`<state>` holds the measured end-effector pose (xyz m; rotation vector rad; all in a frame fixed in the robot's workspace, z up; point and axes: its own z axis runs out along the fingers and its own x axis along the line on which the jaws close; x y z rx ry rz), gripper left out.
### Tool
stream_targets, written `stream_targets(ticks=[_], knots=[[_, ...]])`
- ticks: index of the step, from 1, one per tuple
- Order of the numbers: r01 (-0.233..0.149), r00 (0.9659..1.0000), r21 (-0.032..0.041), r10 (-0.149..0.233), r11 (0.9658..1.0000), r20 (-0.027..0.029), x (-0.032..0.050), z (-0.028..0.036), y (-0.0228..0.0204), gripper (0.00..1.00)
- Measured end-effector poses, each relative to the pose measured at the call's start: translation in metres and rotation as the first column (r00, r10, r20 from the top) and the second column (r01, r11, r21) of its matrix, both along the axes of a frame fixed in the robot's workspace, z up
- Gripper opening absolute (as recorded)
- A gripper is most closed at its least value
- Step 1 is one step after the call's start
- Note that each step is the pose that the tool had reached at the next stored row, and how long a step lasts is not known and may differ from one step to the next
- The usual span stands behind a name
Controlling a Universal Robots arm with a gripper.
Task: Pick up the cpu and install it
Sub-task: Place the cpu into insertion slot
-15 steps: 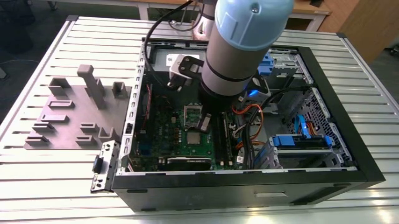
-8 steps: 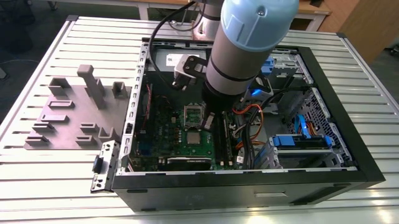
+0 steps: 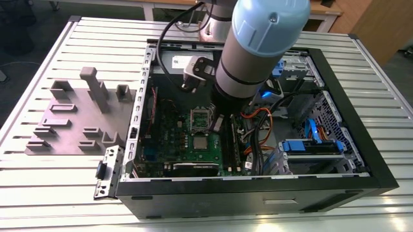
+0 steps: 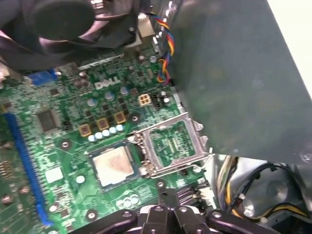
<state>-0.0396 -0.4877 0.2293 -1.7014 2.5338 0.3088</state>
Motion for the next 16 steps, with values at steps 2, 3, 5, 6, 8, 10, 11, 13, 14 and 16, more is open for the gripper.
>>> stream_targets(ticks=[2, 3, 5, 6, 8, 10, 11, 13, 14, 16], knots=[[0.001, 1.0, 0.0125, -0.001, 0.9999, 0.0001, 0.0013, -0.0019, 0.0011, 0.11], [0.001, 1.0, 0.0155, -0.001, 0.9999, 0.0, 0.002, -0.0027, 0.0019, 0.11], [0.001, 1.0, 0.0192, -0.001, 0.9998, 0.0001, 0.0033, -0.0038, 0.0044, 0.11], [0.001, 1.0, 0.0196, -0.001, 0.9998, 0.0001, 0.004, -0.0042, 0.0061, 0.11], [0.001, 1.0, 0.0226, -0.001, 0.9997, 0.0, 0.0051, -0.005, 0.0091, 0.11], [0.001, 1.0, 0.0268, -0.001, 0.9996, 0.0, 0.006, -0.0058, 0.0115, 0.11], [0.001, 1.0, 0.0289, -0.001, 0.9996, 0.0, 0.0065, -0.0064, 0.0124, 0.11], [0.001, 1.0, 0.0348, -0.001, 0.9994, 0.0, 0.0072, -0.0079, 0.0141, 0.11], [0.001, 1.0, 0.0408, -0.001, 0.9992, -0.0001, 0.0073, -0.0084, 0.0146, 0.11], [0.001, 1.0, 0.0662, -0.001, 0.9978, -0.0001, 0.0074, -0.0094, 0.0153, 0.11]])
